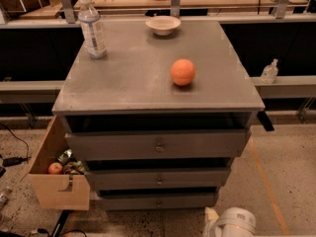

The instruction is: Open bottom drawer

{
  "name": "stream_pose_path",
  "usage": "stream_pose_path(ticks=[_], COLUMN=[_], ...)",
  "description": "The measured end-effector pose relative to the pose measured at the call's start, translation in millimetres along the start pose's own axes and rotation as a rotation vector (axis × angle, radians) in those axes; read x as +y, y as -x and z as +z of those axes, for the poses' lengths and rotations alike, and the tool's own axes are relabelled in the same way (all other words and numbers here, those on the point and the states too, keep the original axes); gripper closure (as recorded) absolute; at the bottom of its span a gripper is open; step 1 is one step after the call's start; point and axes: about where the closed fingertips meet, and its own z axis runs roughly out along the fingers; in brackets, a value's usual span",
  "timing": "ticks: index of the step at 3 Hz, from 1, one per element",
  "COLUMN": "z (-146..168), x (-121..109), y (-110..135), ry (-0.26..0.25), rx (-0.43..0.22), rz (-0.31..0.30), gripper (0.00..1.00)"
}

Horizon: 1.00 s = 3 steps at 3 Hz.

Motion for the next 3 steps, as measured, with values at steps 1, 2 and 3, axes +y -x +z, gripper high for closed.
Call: stream_pose_path(ticks=[1, 2, 3], z=[63, 94, 112], x=[22, 1, -51], y=[12, 17, 18], ry=[0.000, -0.073, -0.173], rx=[0.013, 0.027, 0.048], rz=[0.006, -0.095, -0.206], gripper=[0.00, 0.00, 0.00])
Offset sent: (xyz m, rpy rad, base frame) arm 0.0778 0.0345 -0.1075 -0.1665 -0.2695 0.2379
